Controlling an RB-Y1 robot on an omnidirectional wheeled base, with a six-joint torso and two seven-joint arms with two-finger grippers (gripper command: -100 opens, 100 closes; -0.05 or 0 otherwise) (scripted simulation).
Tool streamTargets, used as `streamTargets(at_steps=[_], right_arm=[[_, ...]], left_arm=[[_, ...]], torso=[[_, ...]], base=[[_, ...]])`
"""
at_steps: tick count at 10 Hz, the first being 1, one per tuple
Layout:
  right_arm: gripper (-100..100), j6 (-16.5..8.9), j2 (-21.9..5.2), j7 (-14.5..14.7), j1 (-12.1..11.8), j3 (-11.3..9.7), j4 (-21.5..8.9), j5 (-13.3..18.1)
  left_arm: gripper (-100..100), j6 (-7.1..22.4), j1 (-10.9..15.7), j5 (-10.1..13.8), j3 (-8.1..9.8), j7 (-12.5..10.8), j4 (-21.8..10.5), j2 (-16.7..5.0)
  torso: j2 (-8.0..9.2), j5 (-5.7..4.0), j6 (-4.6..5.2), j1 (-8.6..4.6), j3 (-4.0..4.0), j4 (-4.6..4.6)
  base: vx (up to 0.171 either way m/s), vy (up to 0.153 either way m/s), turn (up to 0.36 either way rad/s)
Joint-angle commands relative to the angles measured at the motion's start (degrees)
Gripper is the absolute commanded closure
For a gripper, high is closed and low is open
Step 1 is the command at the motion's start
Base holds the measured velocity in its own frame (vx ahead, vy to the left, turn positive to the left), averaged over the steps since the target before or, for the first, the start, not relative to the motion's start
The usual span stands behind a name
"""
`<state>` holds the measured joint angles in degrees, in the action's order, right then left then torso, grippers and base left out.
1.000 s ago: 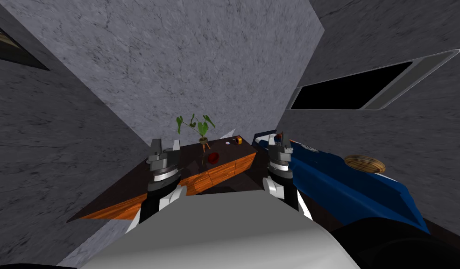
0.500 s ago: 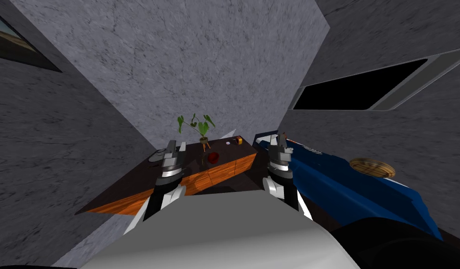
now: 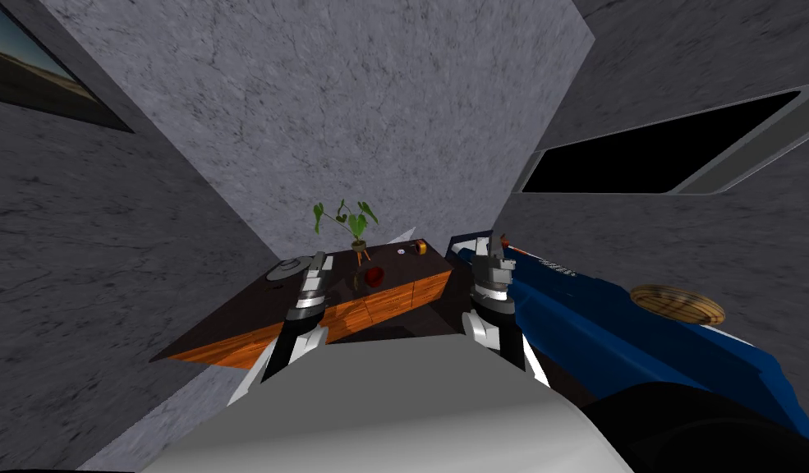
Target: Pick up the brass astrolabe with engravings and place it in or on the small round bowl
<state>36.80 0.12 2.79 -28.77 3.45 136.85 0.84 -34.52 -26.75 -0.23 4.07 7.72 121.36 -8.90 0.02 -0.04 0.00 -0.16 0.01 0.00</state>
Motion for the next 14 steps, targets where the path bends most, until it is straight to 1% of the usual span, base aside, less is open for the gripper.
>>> streamTargets(at_steps=[1,2,4,5,6,8,9,10,11,12,13,14], right_arm=[[0,0.0,0.0,0.0,0.0,0.0,0.0,0.0],[0,0.0,0.0,0.0,0.0,0.0,0.0,0.0],[0,0.0,0.0,0.0,0.0,0.0,0.0,0.0],[0,0.0,0.0,0.0,0.0,0.0,0.0,0.0],[0,0.0,0.0,0.0,0.0,0.0,0.0,0.0],[0,0.0,0.0,0.0,0.0,0.0,0.0,0.0],[0,0.0,0.0,0.0,0.0,0.0,0.0,0.0],[0,0.0,0.0,0.0,0.0,0.0,0.0,0.0],[0,0.0,0.0,0.0,0.0,0.0,0.0,0.0],[0,0.0,0.0,0.0,0.0,0.0,0.0,0.0],[0,0.0,0.0,0.0,0.0,0.0,0.0,0.0],[0,0.0,0.0,0.0,0.0,0.0,0.0,0.0]], left_arm=[[-100,0.72,1.1,0.0,0.21,1.71,-2.86,-0.57],[-100,0.72,1.1,0.0,0.21,1.71,-3.51,-0.57],[-100,1.63,2.65,0.0,0.66,3.91,-7.62,-1.16],[-100,1.63,2.65,0.0,0.66,3.91,-8.35,-1.16],[-100,2.11,3.44,-0.06,0.89,5.03,-10.83,-1.34],[-100,3.09,4.99,-0.35,1.38,7.28,-14.81,-1.55],[-100,3.09,4.99,-0.35,1.38,7.28,-15.81,-1.55],[-100,3.59,5.75,-0.62,1.63,8.4,-17.73,-1.62],[-100,3.59,5.75,-0.62,1.63,8.4,-18.29,-1.62],[-100,4.11,6.49,-0.99,1.88,9.49,-20.11,-1.7],[-100,4.11,6.49,-0.99,1.88,9.49,-20.76,-1.7],[-100,4.63,7.21,-1.47,2.13,10.57,-22.7,-1.8]], torso=[[0.0,0.0,0.0,0.0,0.0,0.0],[0.0,-0.01,0.0,-0.05,0.0,0.0],[-0.03,-0.01,0.01,-0.03,-0.01,0.0],[-0.01,-0.02,0.0,-0.09,-0.01,0.0],[-0.02,-0.02,0.01,-0.04,-0.01,0.0],[-0.04,-0.02,0.01,-0.09,-0.02,-0.01],[-0.03,-0.04,0.0,-0.15,-0.02,0.0],[-0.03,-0.02,0.01,-0.06,-0.01,0.0],[-0.04,-0.01,0.0,0.0,-0.02,0.0],[-0.06,0.0,0.01,0.06,-0.03,-0.01],[-0.07,0.0,0.0,0.04,-0.04,-0.01],[-0.07,0.0,0.01,0.04,-0.04,-0.01]], base=[[-0.01,-0.061,0.09],[-0.007,-0.05,0.04],[-0.009,-0.062,0.077],[-0.003,-0.055,0.039],[0.0,-0.05,0.065],[-0.005,-0.081,0.094],[-0.006,-0.058,0.029],[0.001,-0.038,0.042],[0.004,-0.027,0.026],[0.005,-0.037,0.052],[0.007,-0.034,0.025],[0.007,-0.033,0.034]])
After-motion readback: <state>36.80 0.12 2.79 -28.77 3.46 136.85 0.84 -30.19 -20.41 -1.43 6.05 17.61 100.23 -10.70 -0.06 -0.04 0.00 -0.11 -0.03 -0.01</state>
